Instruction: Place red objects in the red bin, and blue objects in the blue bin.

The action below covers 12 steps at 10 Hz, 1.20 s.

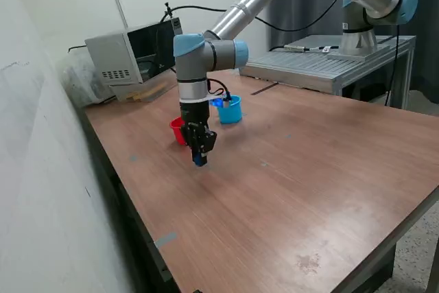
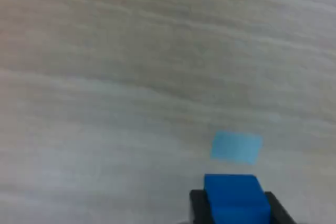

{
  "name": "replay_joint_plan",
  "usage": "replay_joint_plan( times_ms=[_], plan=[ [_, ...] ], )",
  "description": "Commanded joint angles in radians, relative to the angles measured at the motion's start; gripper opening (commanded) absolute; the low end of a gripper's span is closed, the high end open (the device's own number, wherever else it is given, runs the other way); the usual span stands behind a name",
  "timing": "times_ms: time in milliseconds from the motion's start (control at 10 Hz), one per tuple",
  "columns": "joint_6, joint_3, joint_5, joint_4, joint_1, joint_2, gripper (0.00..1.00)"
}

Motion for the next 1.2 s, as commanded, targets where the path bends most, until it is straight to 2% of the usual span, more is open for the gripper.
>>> replay_joint_plan(
  times_ms=[0, 400, 500, 600, 700, 900, 1000, 1100],
  plan=[
    [0.026, 0.041, -0.003, 0.048, 0.0, -0.118, 0.0],
    [0.022, 0.219, -0.006, 0.252, -0.014, -0.308, 0.0],
    [0.022, 0.272, -0.012, 0.262, -0.014, -0.35, 0.0],
    [0.022, 0.312, -0.05, 0.265, -0.015, -0.376, 0.0],
    [0.025, 0.346, -0.096, 0.33, -0.075, -0.388, 0.0],
    [0.022, 0.365, -0.11, 0.395, -0.144, -0.39, 0.0],
    [0.023, 0.372, -0.154, 0.424, -0.17, -0.39, 0.0],
    [0.025, 0.382, -0.179, 0.426, -0.196, -0.39, 0.0]
  ],
)
